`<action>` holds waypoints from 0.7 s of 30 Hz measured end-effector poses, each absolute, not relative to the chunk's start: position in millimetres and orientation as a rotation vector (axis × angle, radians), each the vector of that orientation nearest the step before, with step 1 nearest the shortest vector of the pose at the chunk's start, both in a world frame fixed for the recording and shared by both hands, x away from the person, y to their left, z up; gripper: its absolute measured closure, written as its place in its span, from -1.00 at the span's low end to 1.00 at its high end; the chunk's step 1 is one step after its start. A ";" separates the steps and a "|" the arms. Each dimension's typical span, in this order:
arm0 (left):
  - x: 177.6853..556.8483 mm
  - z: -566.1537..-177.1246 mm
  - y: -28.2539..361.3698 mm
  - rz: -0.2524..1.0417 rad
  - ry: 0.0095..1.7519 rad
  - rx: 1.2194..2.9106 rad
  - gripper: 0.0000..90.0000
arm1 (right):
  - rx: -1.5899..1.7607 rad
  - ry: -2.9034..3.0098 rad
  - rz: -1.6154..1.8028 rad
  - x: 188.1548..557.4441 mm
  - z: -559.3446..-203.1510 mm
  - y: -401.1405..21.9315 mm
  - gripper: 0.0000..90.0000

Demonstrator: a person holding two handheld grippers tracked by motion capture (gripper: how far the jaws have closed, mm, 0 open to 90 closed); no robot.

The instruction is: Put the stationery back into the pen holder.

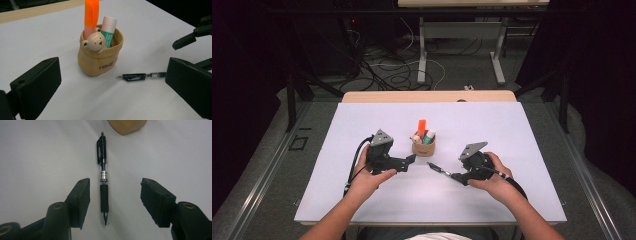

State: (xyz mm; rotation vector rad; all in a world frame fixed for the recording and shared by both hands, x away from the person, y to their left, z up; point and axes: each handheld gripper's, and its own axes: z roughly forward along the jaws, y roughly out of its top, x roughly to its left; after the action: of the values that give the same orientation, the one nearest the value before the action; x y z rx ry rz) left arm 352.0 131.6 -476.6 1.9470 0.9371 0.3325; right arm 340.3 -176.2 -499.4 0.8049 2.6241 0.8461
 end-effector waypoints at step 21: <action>354.9 -488.6 138.0 0.327 0.961 1.978 -0.99 | 0.870 2.790 0.601 360.6 -509.2 -158.2 0.41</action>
State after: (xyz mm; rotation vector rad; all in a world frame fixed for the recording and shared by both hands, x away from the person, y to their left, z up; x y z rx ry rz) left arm 354.9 138.0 -488.6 1.9785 0.9612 0.3270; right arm 360.6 -158.2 -509.2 0.8700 2.7904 0.6007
